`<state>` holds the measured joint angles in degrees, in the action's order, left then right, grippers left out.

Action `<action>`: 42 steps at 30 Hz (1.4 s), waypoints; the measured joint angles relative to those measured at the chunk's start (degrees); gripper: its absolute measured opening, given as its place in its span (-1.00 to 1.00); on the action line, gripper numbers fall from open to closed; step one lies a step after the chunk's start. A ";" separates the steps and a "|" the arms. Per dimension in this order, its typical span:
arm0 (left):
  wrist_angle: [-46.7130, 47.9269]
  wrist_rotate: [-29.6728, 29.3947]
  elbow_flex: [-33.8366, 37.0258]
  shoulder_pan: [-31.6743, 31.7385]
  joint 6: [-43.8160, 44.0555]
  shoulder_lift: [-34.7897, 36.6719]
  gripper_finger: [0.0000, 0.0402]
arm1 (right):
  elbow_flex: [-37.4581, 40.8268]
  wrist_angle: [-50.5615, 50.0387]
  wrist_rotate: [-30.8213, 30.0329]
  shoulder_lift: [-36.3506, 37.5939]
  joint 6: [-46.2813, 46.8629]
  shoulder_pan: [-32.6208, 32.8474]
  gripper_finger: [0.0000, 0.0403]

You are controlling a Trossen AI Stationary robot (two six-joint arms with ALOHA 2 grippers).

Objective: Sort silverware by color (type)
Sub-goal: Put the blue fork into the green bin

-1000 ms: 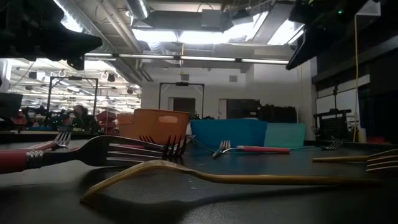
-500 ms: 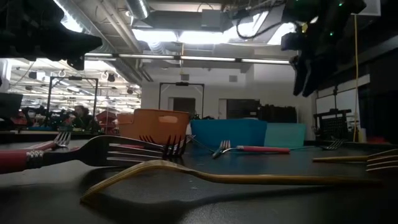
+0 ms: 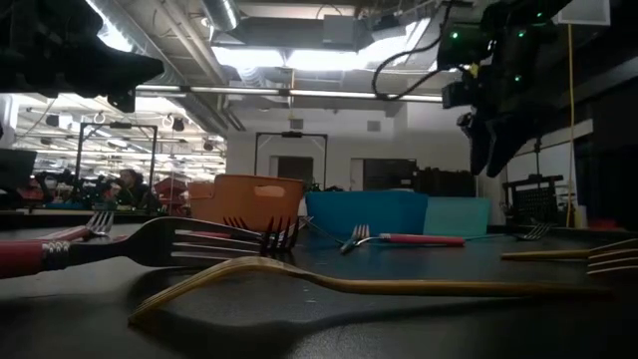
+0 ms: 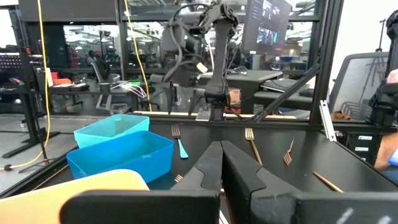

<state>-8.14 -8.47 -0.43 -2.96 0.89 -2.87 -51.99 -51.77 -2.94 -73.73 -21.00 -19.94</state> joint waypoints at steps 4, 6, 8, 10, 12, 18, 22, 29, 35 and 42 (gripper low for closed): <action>0.00 -0.02 -0.02 0.02 0.02 0.00 -1.00 | 0.00 0.16 0.00 -2.83 -0.54 0.04 0.23; -0.02 0.00 -0.02 0.02 0.02 0.00 -1.00 | 0.00 0.26 0.00 -4.26 -0.54 0.04 0.23; -0.02 0.00 -0.02 0.02 0.00 0.00 -1.00 | 0.00 0.27 0.00 -5.60 -0.54 0.04 0.23; -0.02 -0.02 -0.02 0.00 0.02 0.00 -1.00 | 0.00 0.26 0.00 -6.97 -0.54 0.04 0.23; -0.01 0.00 -0.02 0.00 0.02 0.00 -1.00 | 0.00 0.15 -0.02 -8.24 -0.54 0.04 0.23; -0.01 0.00 -0.02 0.01 0.02 -0.01 -1.00 | 0.04 -0.55 -2.51 -11.20 -0.57 0.03 0.23; -0.02 0.00 -0.02 0.02 0.02 0.00 -1.00 | 0.09 -0.66 -2.56 -12.80 -0.58 0.04 0.23; -0.02 0.00 -0.02 0.00 0.02 -0.02 -1.00 | 0.09 -0.66 -4.00 -15.86 -0.60 0.04 0.23; -0.02 0.00 -0.02 0.02 0.02 0.00 -1.00 | 0.09 -0.45 -5.11 -18.17 -3.08 0.04 0.23; 0.00 0.00 -0.01 0.01 0.04 -0.01 -1.00 | 0.11 -0.17 -5.14 -18.86 -3.58 0.02 0.23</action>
<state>-8.14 -8.47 -0.44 -2.95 0.93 -2.88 -51.88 -51.94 -8.08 -92.60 -24.58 -19.92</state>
